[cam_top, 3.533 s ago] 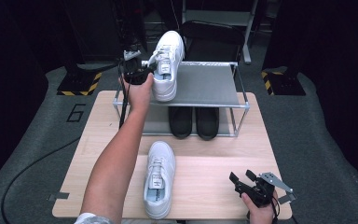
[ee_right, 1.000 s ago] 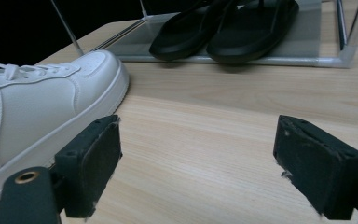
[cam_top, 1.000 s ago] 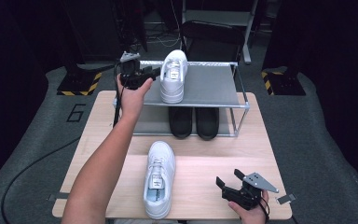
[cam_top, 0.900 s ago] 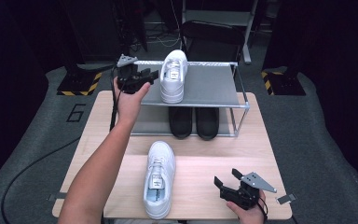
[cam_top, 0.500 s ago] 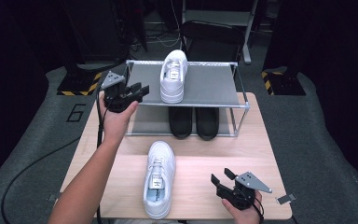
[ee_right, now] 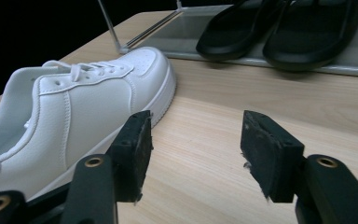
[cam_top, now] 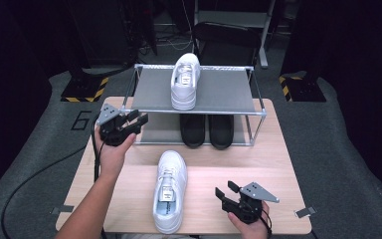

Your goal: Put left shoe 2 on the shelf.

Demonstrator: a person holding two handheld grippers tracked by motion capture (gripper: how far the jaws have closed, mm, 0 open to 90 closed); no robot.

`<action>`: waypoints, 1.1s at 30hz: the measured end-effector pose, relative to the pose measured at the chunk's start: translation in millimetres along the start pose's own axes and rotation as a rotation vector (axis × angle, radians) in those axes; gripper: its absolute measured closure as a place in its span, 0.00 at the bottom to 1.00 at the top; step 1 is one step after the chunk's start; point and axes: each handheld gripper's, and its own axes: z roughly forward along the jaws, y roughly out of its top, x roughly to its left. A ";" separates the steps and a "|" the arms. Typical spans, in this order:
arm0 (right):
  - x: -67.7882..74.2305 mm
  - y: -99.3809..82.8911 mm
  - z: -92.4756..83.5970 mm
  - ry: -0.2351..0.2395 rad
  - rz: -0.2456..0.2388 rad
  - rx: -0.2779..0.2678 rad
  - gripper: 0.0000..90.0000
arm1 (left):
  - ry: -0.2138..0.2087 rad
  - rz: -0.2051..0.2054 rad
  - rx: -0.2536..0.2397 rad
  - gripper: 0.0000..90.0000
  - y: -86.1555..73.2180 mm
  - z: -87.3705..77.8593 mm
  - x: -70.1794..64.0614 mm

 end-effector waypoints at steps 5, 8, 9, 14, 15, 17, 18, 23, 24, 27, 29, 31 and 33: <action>6.9 0.5 9.1 0.025 -0.020 0.010 0.50 | -0.014 0.020 0.026 0.63 -25.6 -9.1 7.8; 10.0 0.5 14.1 0.040 -0.014 0.024 0.49 | -0.007 -0.001 0.036 0.63 -40.0 -14.7 12.7; 10.4 -0.2 18.0 0.051 -0.002 0.030 0.49 | 0.000 -0.024 0.026 0.63 -48.5 -19.9 15.9; 14.0 -1.3 24.8 0.073 0.003 0.042 0.50 | 0.005 -0.038 0.024 0.63 -67.4 -29.2 20.5; 14.8 -1.8 26.5 0.067 0.001 0.047 0.50 | 0.009 -0.051 0.023 0.63 -71.3 -30.9 21.5; 16.2 -2.7 28.6 0.065 0.005 0.060 0.50 | 0.016 -0.050 0.031 0.63 -79.4 -32.1 21.5; 18.0 -2.9 29.2 0.071 0.018 0.075 0.49 | 0.021 -0.048 0.039 0.63 -82.2 -32.0 21.2; 22.6 -3.2 35.8 0.096 0.025 0.086 0.47 | 0.037 -0.076 0.075 0.62 -99.4 -31.8 29.0; 22.8 -3.3 36.9 0.101 0.019 0.081 0.47 | 0.037 -0.076 0.075 0.62 -99.4 -31.8 29.0; 25.0 -3.6 39.0 0.113 0.023 0.081 0.47 | 0.043 -0.089 0.086 0.61 -104.4 -34.6 33.5; 27.4 -3.4 40.6 0.124 0.024 0.087 0.47 | 0.046 -0.094 0.091 0.59 -105.2 -37.0 35.4; 30.6 -2.8 42.2 0.131 0.018 0.092 0.46 | 0.064 -0.089 0.082 0.58 -105.2 -40.6 36.3; 32.1 -1.8 43.6 0.135 0.011 0.093 0.46 | 0.069 -0.088 0.081 0.57 -105.1 -44.2 37.8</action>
